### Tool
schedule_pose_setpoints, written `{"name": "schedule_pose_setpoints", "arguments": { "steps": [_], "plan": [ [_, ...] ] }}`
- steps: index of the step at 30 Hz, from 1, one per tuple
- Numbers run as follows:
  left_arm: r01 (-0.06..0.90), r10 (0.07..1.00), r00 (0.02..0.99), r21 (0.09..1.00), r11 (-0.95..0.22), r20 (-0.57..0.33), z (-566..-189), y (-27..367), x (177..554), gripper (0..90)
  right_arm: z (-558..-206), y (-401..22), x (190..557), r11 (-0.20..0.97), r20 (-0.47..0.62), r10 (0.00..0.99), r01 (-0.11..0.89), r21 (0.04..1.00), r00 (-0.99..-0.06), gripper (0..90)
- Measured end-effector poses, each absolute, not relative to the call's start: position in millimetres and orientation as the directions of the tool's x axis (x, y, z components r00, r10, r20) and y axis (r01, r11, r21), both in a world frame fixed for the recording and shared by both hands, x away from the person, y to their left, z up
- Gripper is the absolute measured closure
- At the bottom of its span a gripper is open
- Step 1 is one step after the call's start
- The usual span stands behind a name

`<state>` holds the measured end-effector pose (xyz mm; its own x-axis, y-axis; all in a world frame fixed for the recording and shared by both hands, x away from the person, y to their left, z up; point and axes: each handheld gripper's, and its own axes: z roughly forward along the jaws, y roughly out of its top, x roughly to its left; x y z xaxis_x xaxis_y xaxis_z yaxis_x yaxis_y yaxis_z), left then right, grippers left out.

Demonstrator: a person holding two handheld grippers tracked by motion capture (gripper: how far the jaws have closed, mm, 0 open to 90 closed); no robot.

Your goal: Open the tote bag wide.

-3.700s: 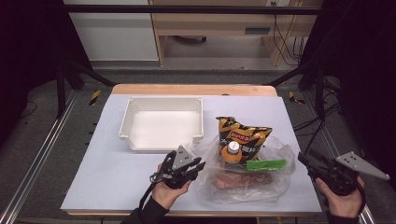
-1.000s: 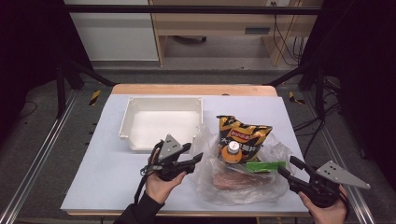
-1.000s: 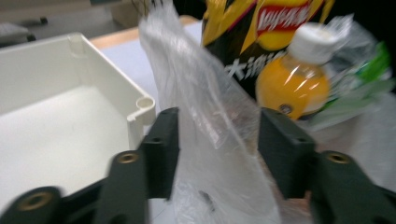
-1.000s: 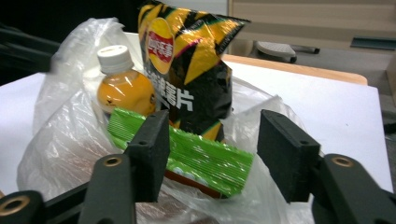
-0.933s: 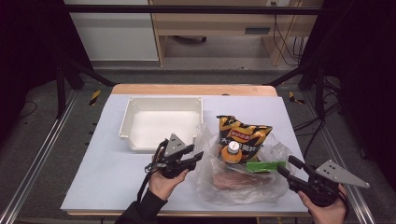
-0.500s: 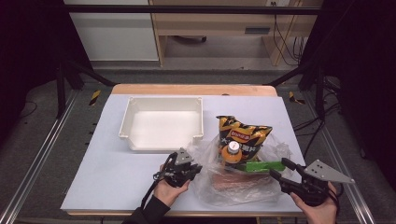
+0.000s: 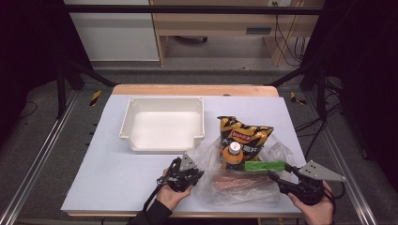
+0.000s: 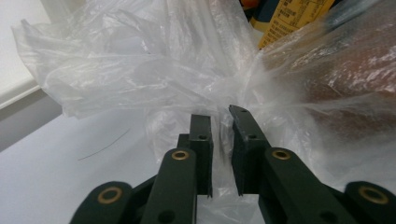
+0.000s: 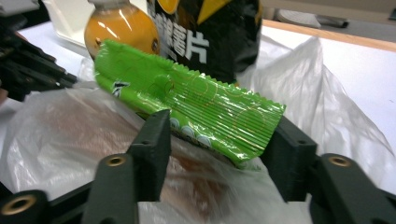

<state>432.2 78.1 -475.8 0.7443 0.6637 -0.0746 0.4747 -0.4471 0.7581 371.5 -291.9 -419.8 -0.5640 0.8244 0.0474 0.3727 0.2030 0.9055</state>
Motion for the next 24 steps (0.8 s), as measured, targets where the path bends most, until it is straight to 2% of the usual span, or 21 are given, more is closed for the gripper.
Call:
{"name": "schedule_pose_setpoints", "arguments": {
  "steps": [5, 10, 12, 14, 15, 24],
  "plan": [
    [0.477, 0.668, 0.741, 0.759, -0.444, -0.076, -477, 78, 434, 75.3, -413, -287, 384, 0.220, 0.037, 0.799, 0.349, 0.911, -0.600, 52.8],
    [0.477, 0.671, 0.738, 0.757, -0.447, -0.069, -478, 77, 435, 70.8, -412, -291, 396, 0.199, 0.050, 0.803, 0.346, 0.917, -0.594, 57.5],
    [0.480, 0.675, 0.735, 0.757, -0.443, -0.070, -478, 77, 435, 67.8, -413, -291, 398, 0.201, 0.048, 0.800, 0.343, 0.918, -0.597, 54.6],
    [0.482, 0.677, 0.732, 0.759, -0.438, -0.074, -478, 77, 436, 65.4, -416, -289, 400, 0.210, 0.052, 0.795, 0.355, 0.911, -0.604, 45.2],
    [0.480, 0.678, 0.731, 0.760, -0.438, -0.072, -478, 77, 436, 64.3, -418, -287, 401, 0.222, 0.050, 0.793, 0.365, 0.904, -0.607, 44.1],
    [0.469, 0.700, 0.713, 0.773, -0.427, -0.045, -476, 82, 438, 52.0, -424, -286, 407, 0.250, 0.006, 0.803, 0.345, 0.905, -0.595, 68.1]
  ]
}}
